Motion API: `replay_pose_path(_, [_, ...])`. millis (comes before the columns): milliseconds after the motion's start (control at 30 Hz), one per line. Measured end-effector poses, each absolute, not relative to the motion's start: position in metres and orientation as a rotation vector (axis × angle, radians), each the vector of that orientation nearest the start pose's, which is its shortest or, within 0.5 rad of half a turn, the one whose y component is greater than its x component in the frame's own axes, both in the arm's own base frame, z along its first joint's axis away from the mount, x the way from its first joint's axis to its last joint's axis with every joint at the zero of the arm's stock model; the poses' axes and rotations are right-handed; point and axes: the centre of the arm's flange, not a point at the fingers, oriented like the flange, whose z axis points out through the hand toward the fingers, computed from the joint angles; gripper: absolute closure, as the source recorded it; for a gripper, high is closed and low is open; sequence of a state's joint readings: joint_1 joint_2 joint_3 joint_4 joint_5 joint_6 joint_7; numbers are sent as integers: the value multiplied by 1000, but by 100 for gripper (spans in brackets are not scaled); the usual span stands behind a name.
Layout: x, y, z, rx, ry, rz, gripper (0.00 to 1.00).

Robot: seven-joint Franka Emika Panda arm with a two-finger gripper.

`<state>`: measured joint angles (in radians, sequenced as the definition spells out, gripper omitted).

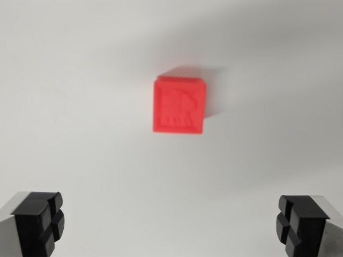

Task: Destack cube

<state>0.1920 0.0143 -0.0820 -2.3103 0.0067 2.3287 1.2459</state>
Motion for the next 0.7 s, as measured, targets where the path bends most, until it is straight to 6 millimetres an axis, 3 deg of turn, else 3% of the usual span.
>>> replay_pose_path(700, [509, 56, 401, -2639, 1694, 1, 0])
